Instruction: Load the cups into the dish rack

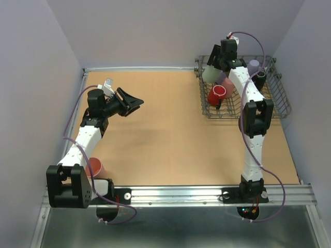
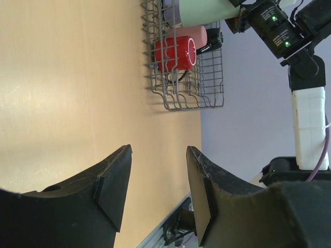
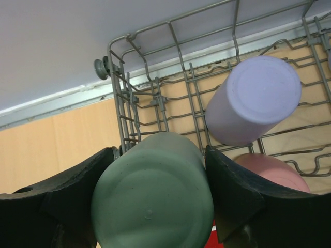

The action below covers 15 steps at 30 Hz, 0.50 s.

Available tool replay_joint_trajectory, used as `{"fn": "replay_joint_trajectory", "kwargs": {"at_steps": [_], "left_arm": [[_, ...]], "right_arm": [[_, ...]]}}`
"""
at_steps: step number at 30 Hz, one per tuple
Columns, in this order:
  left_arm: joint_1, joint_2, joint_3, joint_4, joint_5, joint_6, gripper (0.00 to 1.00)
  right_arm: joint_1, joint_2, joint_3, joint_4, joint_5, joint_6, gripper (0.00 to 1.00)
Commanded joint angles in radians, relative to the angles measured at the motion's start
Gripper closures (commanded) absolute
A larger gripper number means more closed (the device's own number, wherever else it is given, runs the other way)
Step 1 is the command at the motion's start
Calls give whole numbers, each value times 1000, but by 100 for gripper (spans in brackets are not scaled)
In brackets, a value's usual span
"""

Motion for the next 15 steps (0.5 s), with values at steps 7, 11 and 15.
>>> {"fn": "replay_joint_trajectory", "kwargs": {"at_steps": [7,11,15], "left_arm": [[4,42,38,-10,22,71,45],[4,47,29,-11,25,77,46],[4,42,18,-11,27,80,46]], "right_arm": [[17,53,77,24,148,-78,100],[17,67,74,24,148,-76,100],[20,85,73,24,155,-76,99]]}}
